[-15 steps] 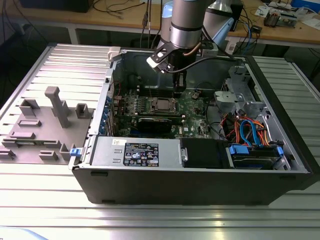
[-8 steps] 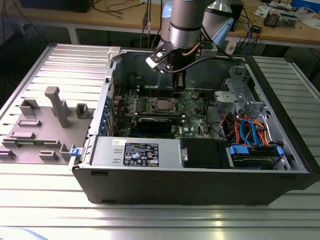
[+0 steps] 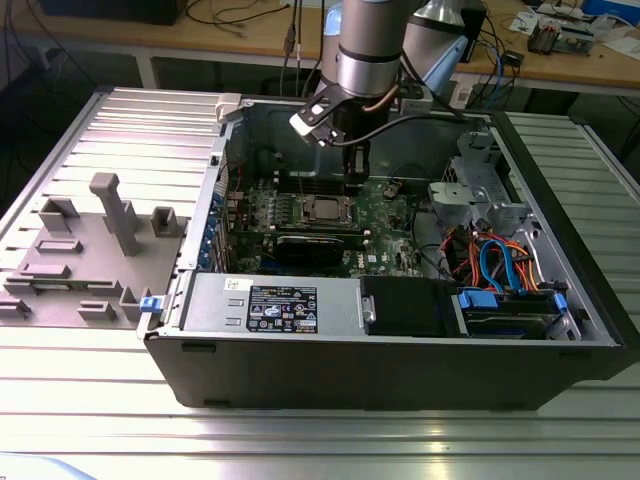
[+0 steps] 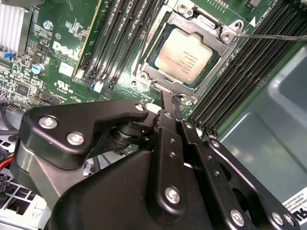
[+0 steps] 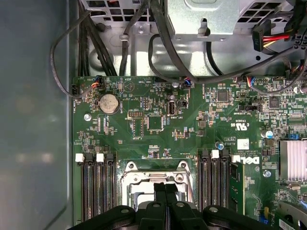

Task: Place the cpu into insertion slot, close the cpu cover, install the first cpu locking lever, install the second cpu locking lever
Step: 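Close the cpu cover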

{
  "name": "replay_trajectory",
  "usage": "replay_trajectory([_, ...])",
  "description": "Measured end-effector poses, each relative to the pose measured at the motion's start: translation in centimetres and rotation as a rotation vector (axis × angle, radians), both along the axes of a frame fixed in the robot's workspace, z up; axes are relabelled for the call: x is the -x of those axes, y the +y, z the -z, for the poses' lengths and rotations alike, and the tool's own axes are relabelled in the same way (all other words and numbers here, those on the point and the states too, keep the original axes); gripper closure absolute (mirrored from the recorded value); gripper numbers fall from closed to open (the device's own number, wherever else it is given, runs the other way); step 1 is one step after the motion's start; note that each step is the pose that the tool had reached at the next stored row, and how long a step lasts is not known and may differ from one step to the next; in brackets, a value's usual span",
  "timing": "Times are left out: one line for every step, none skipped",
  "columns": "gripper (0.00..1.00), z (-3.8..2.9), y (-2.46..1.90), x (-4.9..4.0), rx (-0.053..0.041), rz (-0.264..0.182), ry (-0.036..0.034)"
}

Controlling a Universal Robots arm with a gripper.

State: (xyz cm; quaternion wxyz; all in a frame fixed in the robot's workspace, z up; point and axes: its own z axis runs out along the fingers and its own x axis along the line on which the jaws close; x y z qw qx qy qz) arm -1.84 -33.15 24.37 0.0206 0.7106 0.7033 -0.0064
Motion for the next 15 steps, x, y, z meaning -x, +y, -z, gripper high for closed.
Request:
replay_trajectory([0.89, 0.02, 0.00, 0.02, 0.0000, 0.000, 0.0000])
replay_trajectory([0.89, 0.04, 0.00, 0.04, 0.0000, 0.000, 0.0000])
replay_trajectory([0.89, 0.06, 0.00, 0.05, -0.0001, 0.000, 0.0000])
replay_trajectory([0.89, 0.11, 0.00, 0.09, 0.0000, 0.000, 0.0000])
replay_trajectory([0.89, 0.15, 0.00, 0.12, 0.0001, 0.000, 0.0000])
replay_trajectory([0.89, 0.16, 0.00, 0.12, 0.0003, 0.000, 0.0001])
replay_trajectory([0.89, 0.22, 0.00, 0.12, 0.0000, 0.000, 0.0000])
replay_trajectory([0.89, 0.27, 0.00, 0.12, 0.0000, 0.000, 0.0000])
replay_trajectory([0.89, 0.27, 0.00, 0.12, 0.0000, 0.000, 0.0000])
replay_trajectory([0.89, 0.27, 0.00, 0.13, 0.0000, 0.000, 0.0000])
replay_trajectory([0.89, 0.27, 0.00, 0.13, 0.0000, 0.000, 0.0000])
replay_trajectory([0.89, 0.27, 0.00, 0.14, 0.0000, 0.000, 0.0001])
replay_trajectory([0.89, 0.27, 0.00, 0.15, 0.0000, 0.000, 0.0000])
replay_trajectory([0.89, 0.28, 0.00, 0.19, 0.0000, 0.000, 0.0000])
replay_trajectory([0.89, 0.28, 0.00, 0.20, 0.0000, 0.000, 0.0000])
